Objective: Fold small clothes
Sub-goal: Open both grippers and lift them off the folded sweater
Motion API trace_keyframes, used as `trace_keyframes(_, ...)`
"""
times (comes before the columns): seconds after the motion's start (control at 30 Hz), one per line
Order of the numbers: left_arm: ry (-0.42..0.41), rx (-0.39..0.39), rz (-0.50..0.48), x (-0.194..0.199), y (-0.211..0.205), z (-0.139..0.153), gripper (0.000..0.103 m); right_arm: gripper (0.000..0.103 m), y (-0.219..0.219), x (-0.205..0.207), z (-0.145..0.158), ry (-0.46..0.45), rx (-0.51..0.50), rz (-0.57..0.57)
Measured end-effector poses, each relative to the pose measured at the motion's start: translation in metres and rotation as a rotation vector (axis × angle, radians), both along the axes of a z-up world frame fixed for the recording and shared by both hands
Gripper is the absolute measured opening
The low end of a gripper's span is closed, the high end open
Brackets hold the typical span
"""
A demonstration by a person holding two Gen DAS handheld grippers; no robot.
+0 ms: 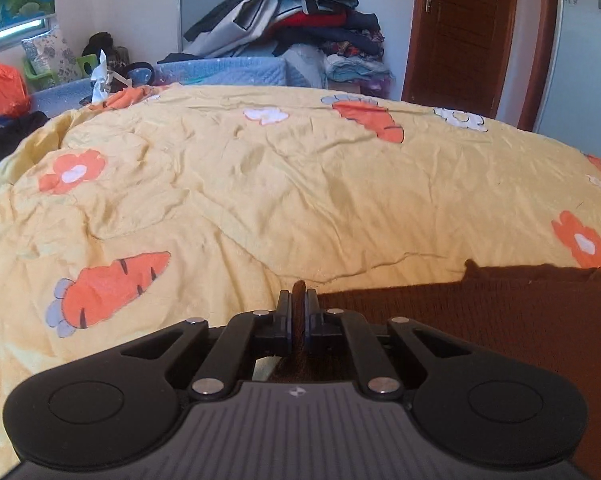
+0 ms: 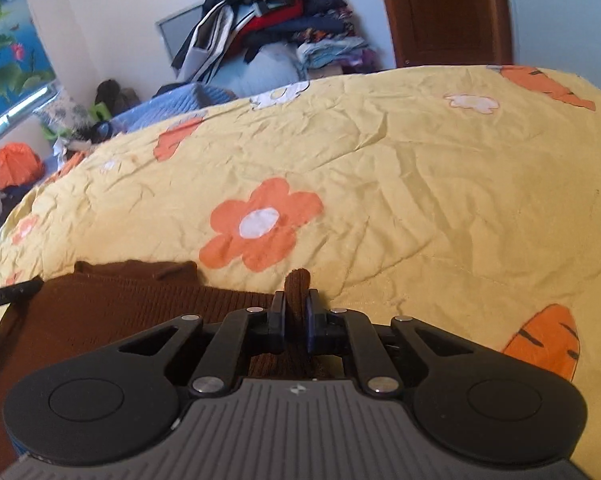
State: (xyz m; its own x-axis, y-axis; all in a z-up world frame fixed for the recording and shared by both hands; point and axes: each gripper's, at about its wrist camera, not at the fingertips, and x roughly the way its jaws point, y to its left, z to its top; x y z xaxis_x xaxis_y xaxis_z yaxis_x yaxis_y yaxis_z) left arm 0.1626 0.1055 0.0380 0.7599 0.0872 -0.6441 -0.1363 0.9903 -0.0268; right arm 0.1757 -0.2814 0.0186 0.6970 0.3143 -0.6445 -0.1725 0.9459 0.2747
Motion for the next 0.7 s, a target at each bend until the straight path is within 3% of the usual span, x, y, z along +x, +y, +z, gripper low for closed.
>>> trace_keyframes(0.03,-0.022,-0.010,-0.007,-0.008,-0.001,0.008,0.008,0.030,0.001,-0.002,0.004,0.005,-0.004,0.002)
trace_keyframes(0.07,-0.045,-0.012,-0.010,-0.015,-0.002,0.017,0.009,0.045,0.000,-0.007,0.011,-0.002,-0.014,-0.001)
trace_keyframes(0.13,-0.106,-0.051,-0.030,-0.035,-0.008,0.036,0.012,0.048,-0.001,-0.024,0.032,-0.068,-0.028,-0.029)
trace_keyframes(0.17,-0.131,-0.102,-0.052,-0.044,-0.011,0.041,0.026,0.050,0.000,-0.035,0.043,-0.108,-0.011,-0.037)
trace_keyframes(0.2,-0.141,-0.147,-0.084,-0.050,-0.016,0.043,0.039,0.057,0.003,-0.044,0.052,-0.135,0.030,-0.040)
trace_keyframes(0.23,-0.133,-0.169,-0.113,-0.050,-0.026,0.043,0.069,0.064,0.009,-0.049,0.057,-0.141,0.074,-0.022)
trace_keyframes(0.27,-0.123,-0.162,-0.116,-0.049,-0.035,0.038,0.080,0.082,0.019,-0.051,0.059,-0.131,0.097,0.019)
trace_keyframes(0.3,-0.113,-0.137,-0.107,-0.047,-0.044,0.031,0.079,0.090,0.033,-0.051,0.056,-0.122,0.092,0.060)
trace_keyframes(0.4,-0.001,-0.055,-0.086,-0.033,-0.056,-0.001,0.079,0.087,0.067,-0.048,0.028,-0.094,-0.046,0.129)
trace_keyframes(0.43,0.000,-0.036,-0.087,-0.034,-0.054,-0.011,0.078,0.088,0.070,-0.046,0.012,-0.081,-0.120,0.128)
trace_keyframes(0.47,-0.026,-0.054,-0.101,-0.039,-0.051,-0.011,0.078,0.090,0.070,-0.050,-0.003,-0.126,-0.193,0.142)
trace_keyframes(0.53,-0.027,-0.064,-0.101,-0.041,-0.049,-0.011,0.078,0.095,0.061,-0.053,-0.001,-0.120,-0.158,0.138)
trace_keyframes(0.7,-0.012,-0.026,-0.122,-0.038,-0.056,-0.012,0.084,0.097,0.061,-0.057,0.000,-0.114,-0.174,0.132)
